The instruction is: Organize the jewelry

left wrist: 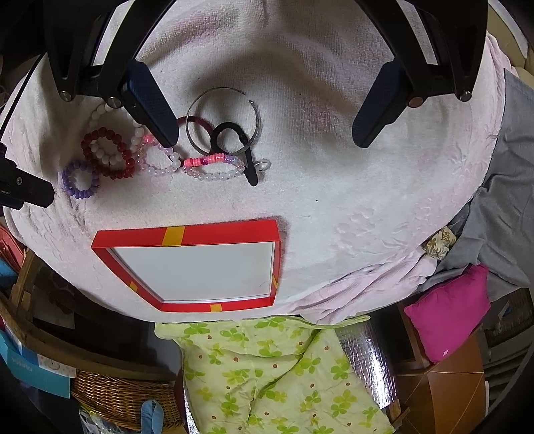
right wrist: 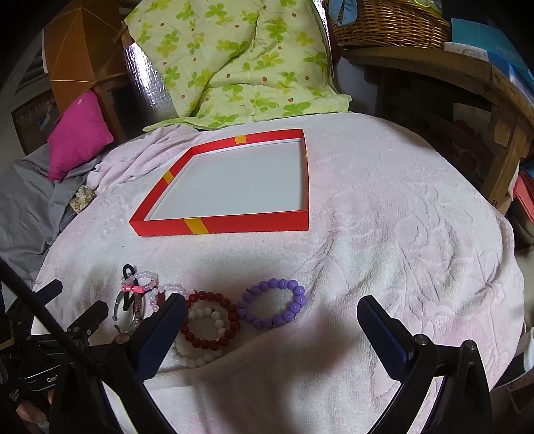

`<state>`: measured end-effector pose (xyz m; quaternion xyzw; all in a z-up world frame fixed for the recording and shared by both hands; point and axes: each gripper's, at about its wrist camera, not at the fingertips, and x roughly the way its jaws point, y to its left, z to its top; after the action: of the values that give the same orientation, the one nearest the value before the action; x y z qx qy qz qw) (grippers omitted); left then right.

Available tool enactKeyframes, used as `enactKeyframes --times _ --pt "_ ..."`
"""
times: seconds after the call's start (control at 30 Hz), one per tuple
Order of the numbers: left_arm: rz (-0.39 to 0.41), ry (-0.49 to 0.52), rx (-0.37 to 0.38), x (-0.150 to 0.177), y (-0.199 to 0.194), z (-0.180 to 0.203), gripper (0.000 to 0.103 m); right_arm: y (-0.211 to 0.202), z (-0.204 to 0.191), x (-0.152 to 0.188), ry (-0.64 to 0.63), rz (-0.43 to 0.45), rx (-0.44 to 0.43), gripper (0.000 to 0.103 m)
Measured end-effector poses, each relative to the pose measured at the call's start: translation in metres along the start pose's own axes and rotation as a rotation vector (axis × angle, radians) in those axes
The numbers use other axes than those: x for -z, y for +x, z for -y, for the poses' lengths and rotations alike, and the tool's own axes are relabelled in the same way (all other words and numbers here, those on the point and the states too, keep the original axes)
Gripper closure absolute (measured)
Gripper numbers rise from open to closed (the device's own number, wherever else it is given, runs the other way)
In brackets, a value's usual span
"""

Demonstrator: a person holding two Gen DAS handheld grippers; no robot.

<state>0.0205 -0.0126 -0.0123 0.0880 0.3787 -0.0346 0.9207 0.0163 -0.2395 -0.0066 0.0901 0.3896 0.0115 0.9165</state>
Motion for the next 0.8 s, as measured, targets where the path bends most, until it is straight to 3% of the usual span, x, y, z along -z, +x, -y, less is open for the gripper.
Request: enactKeyframes --times 0.8 --pt "-0.009 0.011 0.005 -0.0004 0.0005 0.0026 0.000 0.0011 0.0004 0.0016 -0.004 -0.004 0.003 0.000"
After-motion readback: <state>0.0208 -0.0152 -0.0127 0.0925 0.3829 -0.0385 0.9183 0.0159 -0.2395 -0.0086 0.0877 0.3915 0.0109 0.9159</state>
